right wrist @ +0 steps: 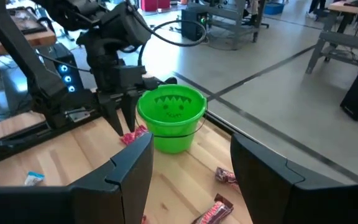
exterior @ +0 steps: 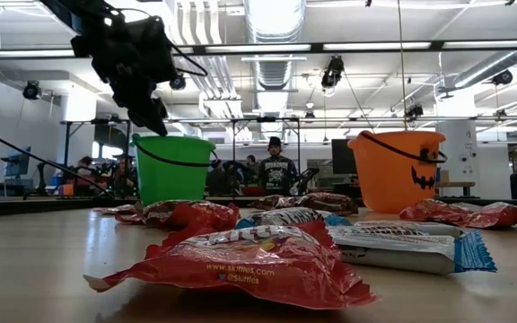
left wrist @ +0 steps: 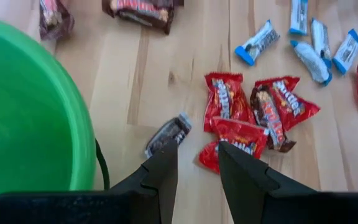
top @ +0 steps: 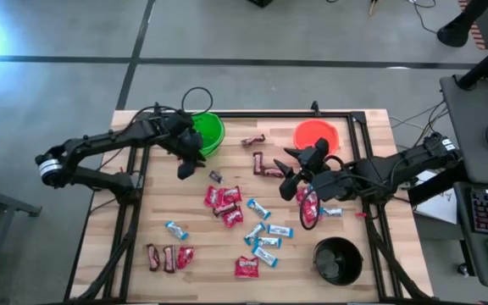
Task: Sort candy
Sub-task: Put the white candy into the green bucket
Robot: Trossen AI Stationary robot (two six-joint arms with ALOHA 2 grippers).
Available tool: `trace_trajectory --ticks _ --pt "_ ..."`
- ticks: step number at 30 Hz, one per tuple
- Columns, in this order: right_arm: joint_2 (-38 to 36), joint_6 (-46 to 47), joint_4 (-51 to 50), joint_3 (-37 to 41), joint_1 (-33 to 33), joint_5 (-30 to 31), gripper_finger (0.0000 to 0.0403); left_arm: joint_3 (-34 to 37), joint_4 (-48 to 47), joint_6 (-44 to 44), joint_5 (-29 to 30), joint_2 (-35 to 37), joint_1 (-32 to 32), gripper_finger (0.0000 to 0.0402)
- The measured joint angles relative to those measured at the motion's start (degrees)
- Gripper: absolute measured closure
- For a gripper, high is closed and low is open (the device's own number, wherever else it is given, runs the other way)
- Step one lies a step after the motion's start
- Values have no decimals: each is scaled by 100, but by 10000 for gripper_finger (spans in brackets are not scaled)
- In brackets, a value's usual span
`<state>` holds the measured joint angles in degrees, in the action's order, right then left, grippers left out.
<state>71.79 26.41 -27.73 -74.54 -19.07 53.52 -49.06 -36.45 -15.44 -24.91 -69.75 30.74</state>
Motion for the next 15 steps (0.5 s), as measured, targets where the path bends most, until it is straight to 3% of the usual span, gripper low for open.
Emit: trace_trajectory --ticks 6,15 --pt "2 2 -278 0 0 -7 199 -540 -201 678 28 21 -6 315" --pt "2 8 -517 -2 0 -2 199 -2666 -2845 246 32 -319 -407 303"
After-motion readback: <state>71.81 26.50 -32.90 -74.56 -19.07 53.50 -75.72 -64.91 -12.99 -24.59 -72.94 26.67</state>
